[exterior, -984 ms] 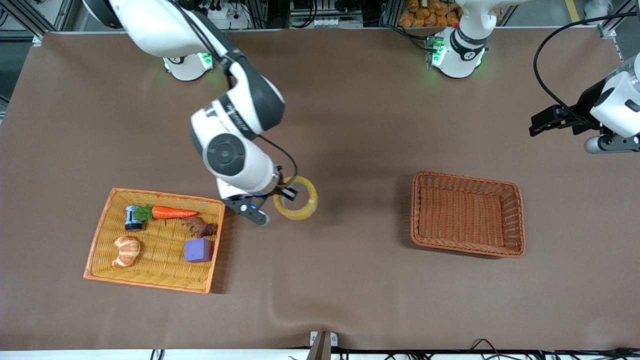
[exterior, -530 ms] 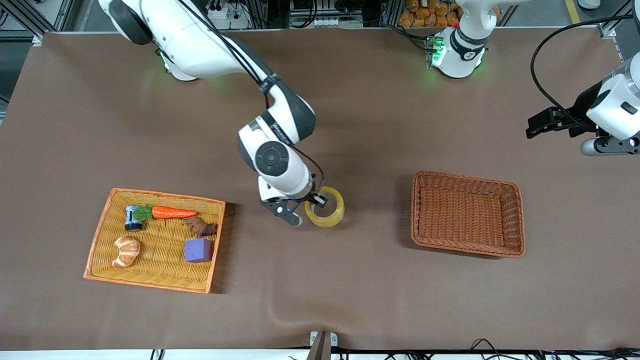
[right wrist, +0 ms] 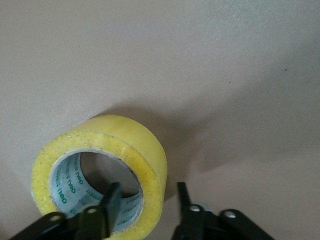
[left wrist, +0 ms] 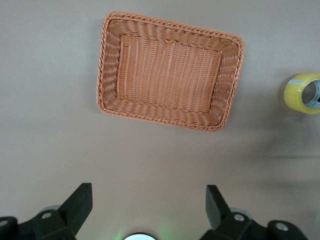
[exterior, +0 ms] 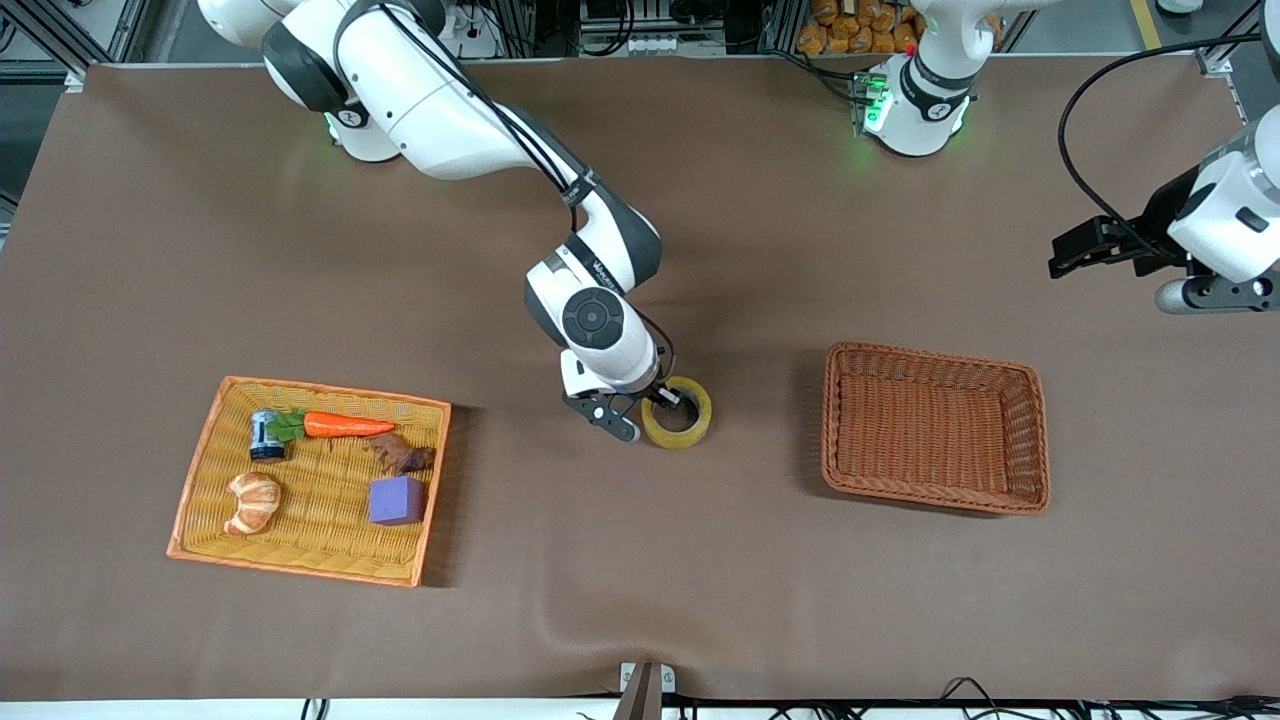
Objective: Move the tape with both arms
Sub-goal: 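Open the right gripper and withdraw while the left gripper reaches forward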
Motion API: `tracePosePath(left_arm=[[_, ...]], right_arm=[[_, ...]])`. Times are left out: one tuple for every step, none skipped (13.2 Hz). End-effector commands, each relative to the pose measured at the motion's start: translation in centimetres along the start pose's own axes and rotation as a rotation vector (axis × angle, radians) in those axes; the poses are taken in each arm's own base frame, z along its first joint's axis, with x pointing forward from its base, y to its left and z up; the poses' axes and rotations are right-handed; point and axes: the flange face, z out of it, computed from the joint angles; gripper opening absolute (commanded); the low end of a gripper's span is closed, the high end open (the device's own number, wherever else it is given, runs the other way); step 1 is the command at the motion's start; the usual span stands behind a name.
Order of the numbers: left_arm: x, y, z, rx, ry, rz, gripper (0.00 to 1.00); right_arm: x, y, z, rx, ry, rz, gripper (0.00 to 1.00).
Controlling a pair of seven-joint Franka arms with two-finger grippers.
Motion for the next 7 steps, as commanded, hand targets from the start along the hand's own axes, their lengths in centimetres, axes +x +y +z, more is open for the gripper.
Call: tracePosePath(left_arm=[[-0.4,0.7,-0.1,-0.028,0.008,-0.010,1.00],[-0.5,0.6,-0.1,-0.027,0.005,-0.010,1.00],[-0.6,0.6,0.0,-0.026,-0.001,-0.010,1.00],[-0.9,0.6,0.1,-0.024,-0.007,-0.012,1.00],[-1.1,0.7,0.1,-0.022,-0.009,-0.010,1.00],[-1.2,0.8,0.4,-0.021,-0.015,-0.011,1.00],[-1.4,1.0,0.5,-0.019,-0.016,-0.008,1.00]], right_arm=[[0.9,-0.5,-2.1,0.014,0.037,0.025,1.00],[1.6,-0.5,-3.5,0.029,0.041,0.034,1.00],[2.6,-0.3,-4.5,0.033,0.046,0.045,1.00],[4.1,0.0,-6.3,0.028,0.046,0.058,1.00],[5.3,0.6,-7.4,0.014,0.040,0.063,1.00],[6.6,1.2,-8.6,-0.002,0.037,0.048,1.00],[7.9,2.0,-10.1,-0.021,0.029,0.002,1.00]])
